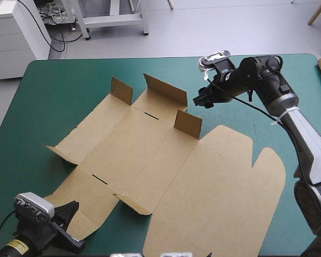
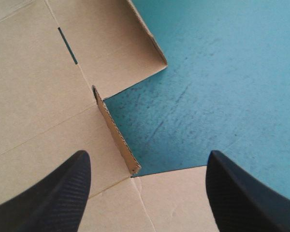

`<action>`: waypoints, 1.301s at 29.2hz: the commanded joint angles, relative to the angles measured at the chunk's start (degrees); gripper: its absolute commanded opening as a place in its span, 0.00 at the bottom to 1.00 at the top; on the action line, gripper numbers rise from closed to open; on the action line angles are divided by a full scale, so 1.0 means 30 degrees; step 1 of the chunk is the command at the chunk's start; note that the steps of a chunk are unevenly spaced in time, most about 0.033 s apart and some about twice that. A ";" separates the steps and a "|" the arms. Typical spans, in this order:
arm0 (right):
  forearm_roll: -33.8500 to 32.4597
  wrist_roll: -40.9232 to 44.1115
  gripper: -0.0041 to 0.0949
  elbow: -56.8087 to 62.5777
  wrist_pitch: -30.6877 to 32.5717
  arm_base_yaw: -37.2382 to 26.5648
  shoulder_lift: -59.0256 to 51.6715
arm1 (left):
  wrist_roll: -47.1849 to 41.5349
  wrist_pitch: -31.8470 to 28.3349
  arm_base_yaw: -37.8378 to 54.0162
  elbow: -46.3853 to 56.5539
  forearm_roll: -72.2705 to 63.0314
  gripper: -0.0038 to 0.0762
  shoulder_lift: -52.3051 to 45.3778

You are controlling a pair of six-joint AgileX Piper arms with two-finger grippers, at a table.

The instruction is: Fold the box

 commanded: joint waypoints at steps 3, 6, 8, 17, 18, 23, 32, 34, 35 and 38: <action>0.2399 -0.2280 0.68 -0.0622 -0.0757 0.0024 0.0943 | -0.0039 -0.1086 -0.0090 -0.0424 -0.0735 0.04 0.0258; 0.3047 -0.3542 0.68 -0.0622 -0.0757 0.0024 0.1810 | -0.0039 -0.1086 -0.0090 -0.0424 -0.0735 0.04 0.0258; 0.3133 -0.4214 0.68 -0.0622 -0.0757 0.0024 0.2220 | -0.0039 -0.1121 -0.0090 -0.0424 -0.0735 0.04 0.0258; 0.3268 -0.5054 0.68 -0.0622 0.0147 0.0036 0.3622 | -0.0137 -0.1121 -0.0090 -0.0424 -0.0661 0.04 0.0258; 0.3298 -0.5132 0.68 -0.0622 0.0146 0.0036 0.3800 | -0.0137 -0.1121 -0.0090 -0.0424 -0.0661 0.04 0.0258; 0.4342 -0.5560 0.68 -0.0622 0.0067 0.0036 0.4364 | -0.0174 -0.1121 -0.0090 -0.0424 -0.0661 0.04 0.0258; 0.4584 -0.5968 0.34 -0.0622 0.0522 0.0036 0.4778 | -0.0139 -0.1121 -0.0090 -0.0424 -0.0661 0.04 0.0258; 0.4584 -0.6166 0.14 -0.0622 0.0762 0.0036 0.4809 | -0.0139 -0.1121 -0.0090 -0.0424 -0.0661 0.04 0.0258; 0.4625 -0.6166 0.04 -0.0622 0.0766 0.0036 0.4809 | -0.0139 -0.1121 -0.0090 -0.0424 -0.0661 0.04 0.0258; 0.4662 -0.6117 0.03 -0.0622 0.0808 0.0036 0.4809 | -0.0139 -0.1121 -0.0090 -0.0424 -0.0661 0.04 0.0258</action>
